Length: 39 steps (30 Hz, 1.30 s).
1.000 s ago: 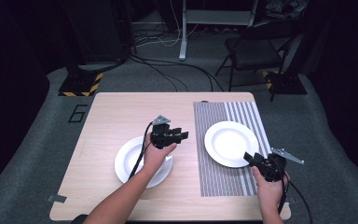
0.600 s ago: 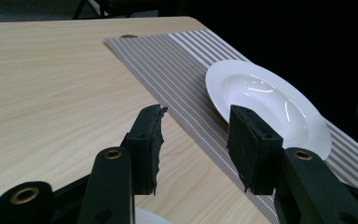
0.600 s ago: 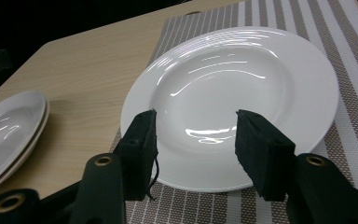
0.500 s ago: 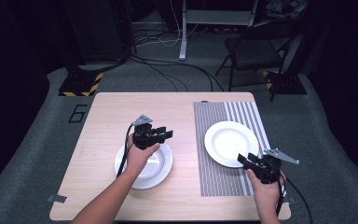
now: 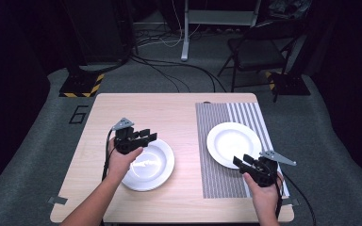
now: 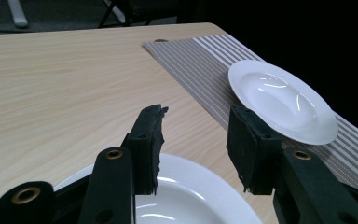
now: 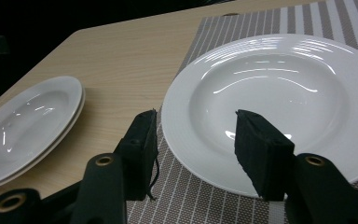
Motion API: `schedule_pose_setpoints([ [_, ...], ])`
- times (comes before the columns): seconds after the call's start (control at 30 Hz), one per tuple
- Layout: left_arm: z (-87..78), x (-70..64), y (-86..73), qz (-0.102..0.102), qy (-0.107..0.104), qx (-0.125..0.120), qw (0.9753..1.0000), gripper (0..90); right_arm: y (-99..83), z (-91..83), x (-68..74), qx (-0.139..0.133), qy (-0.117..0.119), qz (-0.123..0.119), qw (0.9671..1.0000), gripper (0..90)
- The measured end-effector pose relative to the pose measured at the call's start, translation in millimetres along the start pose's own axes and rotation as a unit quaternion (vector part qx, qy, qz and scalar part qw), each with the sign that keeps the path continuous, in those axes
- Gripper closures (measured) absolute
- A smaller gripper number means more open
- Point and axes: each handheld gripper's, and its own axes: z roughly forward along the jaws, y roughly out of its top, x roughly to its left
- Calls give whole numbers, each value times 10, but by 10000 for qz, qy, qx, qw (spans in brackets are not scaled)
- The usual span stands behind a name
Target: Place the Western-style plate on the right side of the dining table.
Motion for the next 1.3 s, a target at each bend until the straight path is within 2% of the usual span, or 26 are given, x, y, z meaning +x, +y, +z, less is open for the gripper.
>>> schedule_pose_setpoints([
  [0.2, -234, 46, -15, 98, 118, -120, 9998, 554, 14, 11, 104, 30, 210, -134, 9997, 488],
  [0.33, -352, 72, -54, 156, 207, -90, 9996, 554, -1, 16, 150, 82, 258, -245, 9993, 487],
  [0.47, -431, 135, -148, 70, 256, -82, 9996, 554, -29, 33, 188, 145, 396, -259, 9988, 484],
  [0.63, -480, 201, -308, 25, 364, -60, 9993, 551, -69, 107, 228, 248, 542, -423, 9973, 479],
  [0.77, -497, 238, -421, -41, 366, 0, 9993, 546, -98, 176, 253, 331, 645, -565, 9958, 468],
  [0.97, -539, 287, -551, 33, 425, 60, 9991, 534, -170, 285, 295, 432, 765, -815, 9928, 459],
  [1.1, -547, 352, -637, -53, 391, 158, 9991, 523, -228, 364, 310, 546, 881, -903, 9905, 456],
  [1.3, -570, 454, -759, -187, 507, 160, 9984, 506, -298, 451, 346, 691, 1025, -1115, 9860, 461],
])
